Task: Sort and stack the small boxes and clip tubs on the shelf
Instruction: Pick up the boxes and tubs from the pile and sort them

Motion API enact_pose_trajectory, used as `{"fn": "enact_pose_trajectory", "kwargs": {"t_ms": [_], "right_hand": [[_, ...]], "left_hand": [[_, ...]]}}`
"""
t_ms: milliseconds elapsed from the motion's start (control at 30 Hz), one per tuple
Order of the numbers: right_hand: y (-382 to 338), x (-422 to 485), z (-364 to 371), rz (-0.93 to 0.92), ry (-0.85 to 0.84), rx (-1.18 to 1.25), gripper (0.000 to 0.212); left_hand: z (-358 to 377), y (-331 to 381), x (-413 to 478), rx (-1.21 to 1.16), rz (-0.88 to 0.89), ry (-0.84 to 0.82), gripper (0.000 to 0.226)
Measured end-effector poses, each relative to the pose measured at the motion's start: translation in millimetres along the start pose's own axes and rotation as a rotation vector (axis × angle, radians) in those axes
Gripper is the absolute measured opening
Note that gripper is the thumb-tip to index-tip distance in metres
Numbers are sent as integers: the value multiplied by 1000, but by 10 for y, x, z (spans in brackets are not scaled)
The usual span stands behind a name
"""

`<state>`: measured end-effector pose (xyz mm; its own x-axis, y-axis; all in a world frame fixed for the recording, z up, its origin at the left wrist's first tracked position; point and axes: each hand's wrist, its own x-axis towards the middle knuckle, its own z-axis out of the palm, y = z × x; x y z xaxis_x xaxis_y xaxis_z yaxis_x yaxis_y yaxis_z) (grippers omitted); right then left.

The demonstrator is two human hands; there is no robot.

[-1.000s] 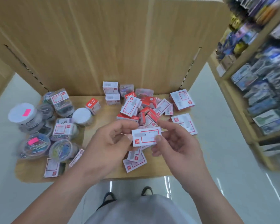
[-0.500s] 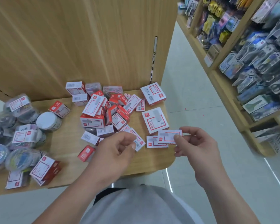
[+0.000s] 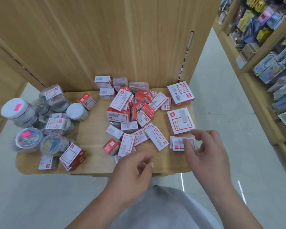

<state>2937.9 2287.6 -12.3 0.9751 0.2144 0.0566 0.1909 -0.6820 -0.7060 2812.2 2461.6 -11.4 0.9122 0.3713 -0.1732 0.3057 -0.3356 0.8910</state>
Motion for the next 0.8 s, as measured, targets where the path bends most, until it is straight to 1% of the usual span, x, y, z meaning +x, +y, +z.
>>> {"fn": "enact_pose_trajectory", "kwargs": {"t_ms": [67, 100, 200, 267, 333, 367, 400, 467, 533, 567, 667, 733, 800], "right_hand": [[-154, -28, 80, -153, -90, 18, 11], [-231, -46, 144, -197, -149, 28, 8], [-390, -85, 344, -231, -298, 87, 9], [-448, -92, 447, -250, -352, 102, 13], [-498, -95, 534, -269, -386, 139, 17], [-528, -92, 581, -277, -404, 167, 18], [-563, -95, 629, -286, -429, 187, 20], [-628, -111, 729, -302, -467, 189, 25], [-665, -124, 798, -326, -467, 148, 30], [-679, -124, 823, -343, -459, 122, 32], [-747, -111, 857, -374, -447, 41, 38], [-804, -103, 888, -387, -441, -26, 45], [-841, -108, 927, -417, -425, -97, 50]], "left_hand": [[-82, -91, -99, 73, 51, 70, 21], [-142, -145, -135, 109, 73, 127, 21], [-385, -295, -227, 195, 80, 351, 22], [-550, -390, -278, 308, 55, 452, 31], [-631, -474, -277, 357, -21, 457, 50], [-636, -499, -236, 328, -57, 442, 55], [-628, -508, -183, 290, -63, 429, 55], [-598, -535, -61, 246, -19, 409, 44], [-593, -556, 13, 190, -21, 434, 37], [-622, -554, 22, 112, -53, 471, 37], [-780, -453, -54, -253, -178, 556, 39], [-888, -381, -148, -354, -196, 564, 37], [-949, -358, -255, -380, -189, 565, 35]]}}
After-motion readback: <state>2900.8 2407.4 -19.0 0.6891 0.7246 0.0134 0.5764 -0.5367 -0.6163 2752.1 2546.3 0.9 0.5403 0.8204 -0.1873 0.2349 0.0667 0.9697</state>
